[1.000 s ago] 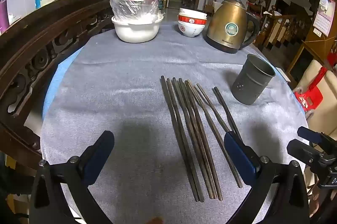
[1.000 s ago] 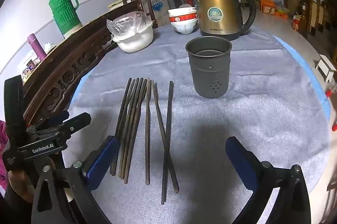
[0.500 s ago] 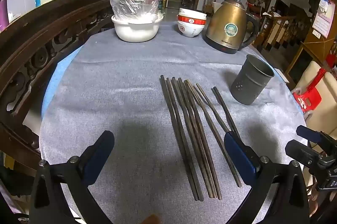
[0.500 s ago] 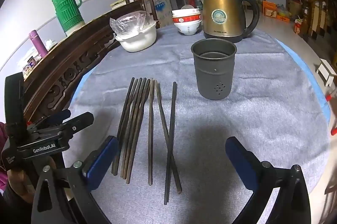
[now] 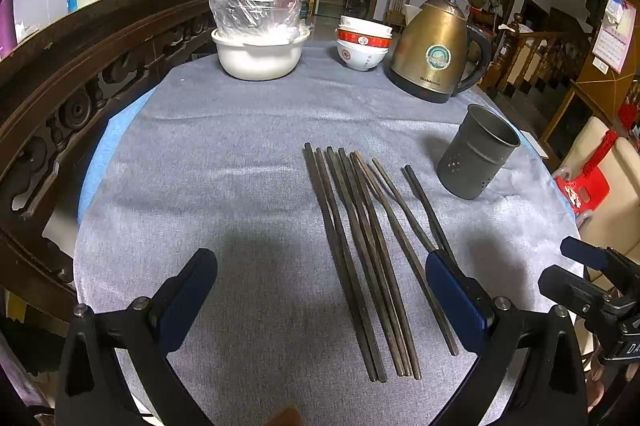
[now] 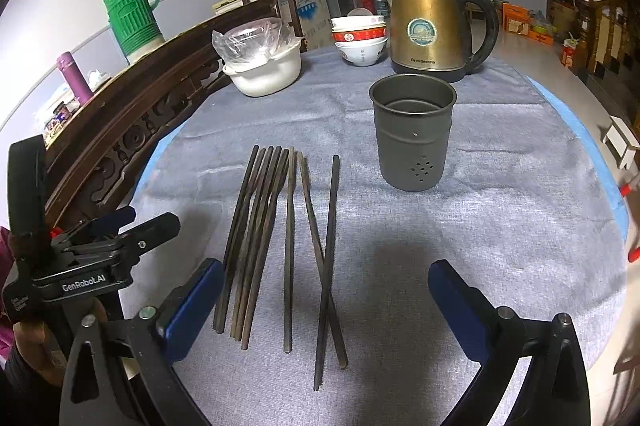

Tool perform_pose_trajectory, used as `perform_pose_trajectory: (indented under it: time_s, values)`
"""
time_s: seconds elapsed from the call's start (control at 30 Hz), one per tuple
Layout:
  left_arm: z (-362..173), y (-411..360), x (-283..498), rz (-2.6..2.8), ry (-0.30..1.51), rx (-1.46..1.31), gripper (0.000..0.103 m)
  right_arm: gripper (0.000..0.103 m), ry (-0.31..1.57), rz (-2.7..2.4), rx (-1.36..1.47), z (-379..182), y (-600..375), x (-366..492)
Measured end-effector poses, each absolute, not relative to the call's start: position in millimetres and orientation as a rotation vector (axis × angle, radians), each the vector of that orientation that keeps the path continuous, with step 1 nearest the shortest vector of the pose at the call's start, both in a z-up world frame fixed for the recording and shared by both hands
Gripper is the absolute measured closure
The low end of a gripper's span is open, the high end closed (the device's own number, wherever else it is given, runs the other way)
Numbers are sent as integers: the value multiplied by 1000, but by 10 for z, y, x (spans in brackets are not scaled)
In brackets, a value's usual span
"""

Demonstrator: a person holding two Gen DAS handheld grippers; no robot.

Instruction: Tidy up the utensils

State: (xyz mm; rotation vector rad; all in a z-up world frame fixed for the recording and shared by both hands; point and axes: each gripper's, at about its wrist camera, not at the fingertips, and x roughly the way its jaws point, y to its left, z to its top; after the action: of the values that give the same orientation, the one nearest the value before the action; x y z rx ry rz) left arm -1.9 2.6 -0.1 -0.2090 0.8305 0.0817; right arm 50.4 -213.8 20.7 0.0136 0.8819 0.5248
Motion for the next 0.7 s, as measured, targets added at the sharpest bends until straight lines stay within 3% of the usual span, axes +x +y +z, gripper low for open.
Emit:
perform_pose_trajectory:
  time_s: [0.7]
  values:
    - [-8, 15, -15, 76, 830, -201, 0, 0, 883, 521, 5, 209, -2114, 516]
